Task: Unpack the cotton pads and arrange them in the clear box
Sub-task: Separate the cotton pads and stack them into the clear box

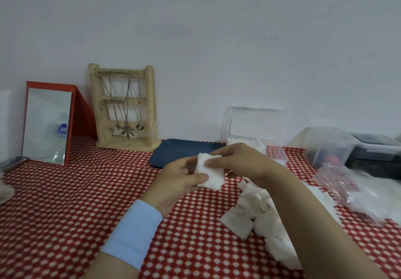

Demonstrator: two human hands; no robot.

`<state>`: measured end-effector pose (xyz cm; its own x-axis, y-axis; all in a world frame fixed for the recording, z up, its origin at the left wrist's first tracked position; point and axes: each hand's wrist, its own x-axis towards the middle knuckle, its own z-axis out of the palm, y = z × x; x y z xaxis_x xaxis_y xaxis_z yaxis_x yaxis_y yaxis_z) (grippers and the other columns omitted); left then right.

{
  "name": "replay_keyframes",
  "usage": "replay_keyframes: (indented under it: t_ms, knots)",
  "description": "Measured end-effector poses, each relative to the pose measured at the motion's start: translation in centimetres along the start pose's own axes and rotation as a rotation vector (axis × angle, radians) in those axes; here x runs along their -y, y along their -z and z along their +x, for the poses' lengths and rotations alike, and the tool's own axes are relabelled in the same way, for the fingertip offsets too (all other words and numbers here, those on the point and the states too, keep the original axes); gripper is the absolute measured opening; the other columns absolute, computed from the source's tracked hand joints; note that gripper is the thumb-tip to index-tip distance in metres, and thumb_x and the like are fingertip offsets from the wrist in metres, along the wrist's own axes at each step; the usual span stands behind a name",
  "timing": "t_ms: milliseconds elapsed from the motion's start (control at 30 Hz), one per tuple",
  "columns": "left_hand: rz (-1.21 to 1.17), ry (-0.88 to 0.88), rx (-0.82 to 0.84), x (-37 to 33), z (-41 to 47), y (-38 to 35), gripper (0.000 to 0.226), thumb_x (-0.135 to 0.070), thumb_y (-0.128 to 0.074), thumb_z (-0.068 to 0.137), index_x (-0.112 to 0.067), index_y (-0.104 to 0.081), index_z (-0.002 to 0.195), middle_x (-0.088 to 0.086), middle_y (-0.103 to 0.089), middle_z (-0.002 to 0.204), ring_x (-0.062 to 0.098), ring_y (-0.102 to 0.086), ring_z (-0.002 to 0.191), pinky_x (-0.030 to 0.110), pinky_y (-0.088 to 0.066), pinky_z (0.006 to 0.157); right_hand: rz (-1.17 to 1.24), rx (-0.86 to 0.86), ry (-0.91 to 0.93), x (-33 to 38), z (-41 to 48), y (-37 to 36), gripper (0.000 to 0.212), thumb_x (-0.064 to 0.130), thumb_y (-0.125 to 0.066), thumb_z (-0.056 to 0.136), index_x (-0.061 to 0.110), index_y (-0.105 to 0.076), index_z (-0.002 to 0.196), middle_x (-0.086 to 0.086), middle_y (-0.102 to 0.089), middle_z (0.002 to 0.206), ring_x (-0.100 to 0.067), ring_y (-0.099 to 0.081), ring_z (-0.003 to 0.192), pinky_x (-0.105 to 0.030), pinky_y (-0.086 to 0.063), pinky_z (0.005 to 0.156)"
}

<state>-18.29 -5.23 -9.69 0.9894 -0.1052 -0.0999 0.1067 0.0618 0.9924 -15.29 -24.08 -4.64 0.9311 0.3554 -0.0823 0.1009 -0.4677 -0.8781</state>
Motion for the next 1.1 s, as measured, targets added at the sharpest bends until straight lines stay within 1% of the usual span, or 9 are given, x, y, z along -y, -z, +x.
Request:
replay_keyframes:
  t_ms: [100,333,433,533,633,767,900,1033,1100]
  knots:
    - [0.025,-0.011,0.024,-0.5,0.3,-0.6,0.05,0.0,-0.076,0.086,-0.017,-0.061,0.131,0.004,-0.075,0.12,0.023,-0.074,0.106,0.047,-0.058,0.097,-0.082,0.012,-0.01,-0.2,0.1,1.2,0.022,0.036,-0.078,0.086,0.02,-0.08,0.1,0.002,-0.079,0.095,-0.02,-0.075,0.094,-0.041,-0.06,0.092]
    - [0.088,-0.069,0.057,-3.8,3.4,-3.7,0.052,-0.003,-0.078,0.085,-0.014,-0.058,0.132,0.009,-0.075,0.114,0.022,-0.076,0.1,0.04,-0.062,0.088,-0.083,0.109,-0.025,0.7,0.2,6.6,0.03,0.026,-0.079,0.087,0.008,-0.074,0.112,-0.007,-0.078,0.101,-0.024,-0.075,0.095,-0.039,-0.061,0.089]
    - [0.176,-0.143,0.015,-5.3,6.0,-5.4,0.046,-0.012,-0.078,0.089,-0.018,-0.057,0.13,0.004,-0.071,0.116,0.017,-0.072,0.104,0.032,-0.061,0.086,-0.099,-0.097,-0.059,0.5,1.3,10.3,0.028,0.022,-0.08,0.086,0.003,-0.073,0.107,-0.009,-0.078,0.097,-0.021,-0.076,0.084,-0.038,-0.063,0.083]
    - [0.427,-0.263,-0.088,-6.2,9.6,-7.3,0.034,-0.023,-0.07,0.093,-0.025,-0.06,0.126,-0.006,-0.068,0.114,0.011,-0.066,0.103,0.029,-0.056,0.092,-0.111,-0.325,-0.113,-0.4,2.6,14.0,0.024,0.015,-0.074,0.09,-0.003,-0.069,0.105,-0.016,-0.076,0.093,-0.025,-0.077,0.076,-0.037,-0.065,0.071]
    - [0.701,-0.343,-0.038,-6.3,13.0,-9.7,0.024,-0.023,-0.057,0.1,-0.027,-0.067,0.122,-0.01,-0.066,0.118,0.008,-0.061,0.108,0.019,-0.045,0.087,-0.233,-0.35,-0.196,-1.9,4.0,15.9,0.02,0.013,-0.07,0.094,-0.004,-0.066,0.105,-0.019,-0.074,0.093,-0.028,-0.077,0.077,-0.043,-0.064,0.071]
    - [1.057,-0.337,0.173,-5.4,16.7,-13.1,0.032,-0.028,-0.046,0.105,-0.026,-0.073,0.122,-0.002,-0.068,0.129,0.021,-0.062,0.116,0.029,-0.046,0.097,-0.38,-0.345,-0.323,-3.7,5.8,16.6,0.026,0.016,-0.078,0.087,-0.005,-0.067,0.098,-0.019,-0.075,0.084,-0.026,-0.077,0.073,-0.039,-0.065,0.069]
    - [1.354,-0.276,0.269,-4.0,18.9,-14.7,0.04,-0.037,-0.036,0.104,-0.031,-0.074,0.116,0.008,-0.058,0.126,0.03,-0.046,0.122,0.044,-0.045,0.102,-0.537,-0.36,-0.343,-4.9,7.0,16.6,0.024,0.023,-0.076,0.087,0.004,-0.063,0.078,-0.009,-0.069,0.068,-0.026,-0.076,0.07,-0.029,-0.06,0.058]
    - [1.337,-0.279,0.209,-3.1,20.1,-14.7,0.038,-0.049,-0.047,0.099,-0.027,-0.078,0.102,0.002,-0.058,0.116,0.023,-0.049,0.113,0.042,-0.048,0.095,-0.657,-0.36,-0.351,-6.1,8.3,16.4,0.028,0.028,-0.076,0.085,0.011,-0.057,0.075,-0.006,-0.067,0.076,-0.024,-0.072,0.073,-0.03,-0.059,0.062]
    - [1.273,-0.334,0.161,-3.0,20.3,-14.5,0.025,-0.042,-0.061,0.093,-0.028,-0.081,0.098,-0.002,-0.064,0.112,0.02,-0.055,0.112,0.038,-0.052,0.094,-0.721,-0.356,-0.361,-6.6,8.9,16.1,0.032,0.031,-0.078,0.081,0.014,-0.053,0.071,-0.003,-0.061,0.071,-0.017,-0.061,0.063,-0.025,-0.046,0.053]
